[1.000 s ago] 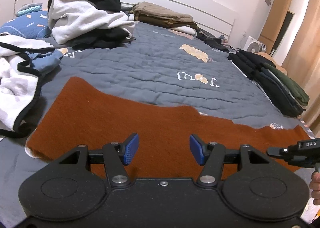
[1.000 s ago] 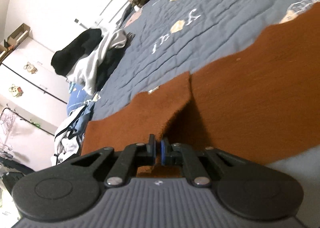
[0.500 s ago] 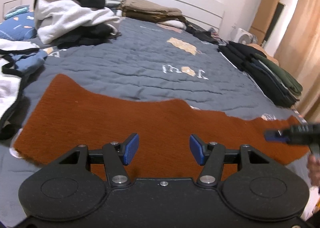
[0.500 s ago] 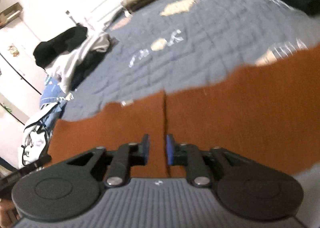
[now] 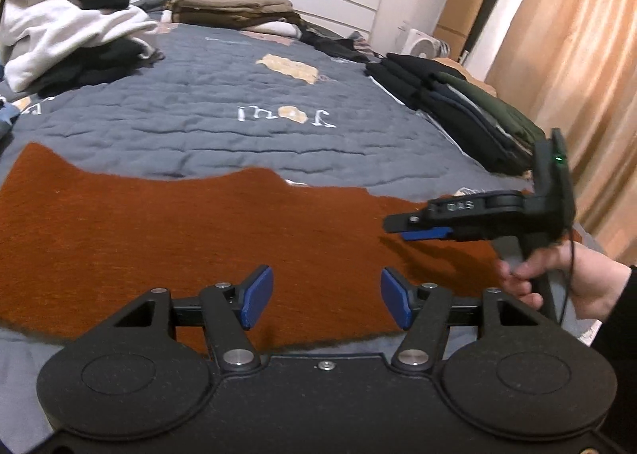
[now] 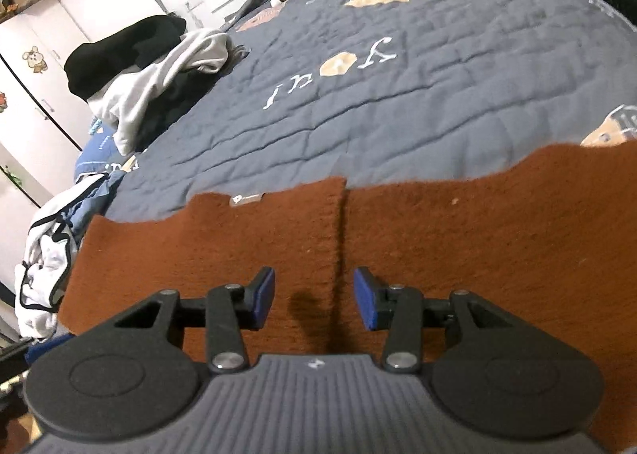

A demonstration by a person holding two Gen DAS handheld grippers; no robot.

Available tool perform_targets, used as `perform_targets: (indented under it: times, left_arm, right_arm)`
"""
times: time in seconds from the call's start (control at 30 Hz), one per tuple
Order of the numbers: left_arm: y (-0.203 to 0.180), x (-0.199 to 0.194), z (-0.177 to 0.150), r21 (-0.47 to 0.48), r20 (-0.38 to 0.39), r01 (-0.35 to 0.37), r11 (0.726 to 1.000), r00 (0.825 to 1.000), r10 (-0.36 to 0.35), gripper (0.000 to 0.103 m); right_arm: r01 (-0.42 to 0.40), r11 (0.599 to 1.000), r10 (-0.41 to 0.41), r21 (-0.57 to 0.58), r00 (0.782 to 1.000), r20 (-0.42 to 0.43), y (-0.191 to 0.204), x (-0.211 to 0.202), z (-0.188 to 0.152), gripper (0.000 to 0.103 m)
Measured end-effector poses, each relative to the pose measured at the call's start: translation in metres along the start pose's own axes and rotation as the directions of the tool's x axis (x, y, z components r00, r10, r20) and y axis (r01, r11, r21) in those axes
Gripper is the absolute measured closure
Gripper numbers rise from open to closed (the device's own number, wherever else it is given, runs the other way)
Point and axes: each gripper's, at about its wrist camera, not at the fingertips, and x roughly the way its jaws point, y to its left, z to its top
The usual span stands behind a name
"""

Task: Fold clothes

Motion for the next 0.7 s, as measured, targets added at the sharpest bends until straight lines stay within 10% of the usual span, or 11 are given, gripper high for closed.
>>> perform_targets:
  times: [0.23, 0.43, 0.7]
  left_arm:
    - [-0.003, 0.003, -0.001, 0.005, -0.007, -0.002, 1.0, 1.0, 0.002, 0.043]
    - [-0.005, 0.005, 0.0, 0.005, -0.007, -0.003, 1.0, 1.0, 0.003, 0.043]
    - [-0.01, 0.01, 0.0, 0.012, -0.01, -0.002, 1.0, 1.0, 0.002, 0.043]
  right_arm:
    - [-0.038, 0.999, 0.039, 0.031, 0.999, -0.017, 0.005, 0.013, -0.006, 0.061]
    - [-0.022, 0.998, 0.022, 0.06, 1.0, 0.007, -0.001, 0.009, -0.006, 0.097]
    - [-0.077, 0.988, 0.068, 0.131, 0.995, 0.075, -0.01, -0.013, 0.002, 0.1]
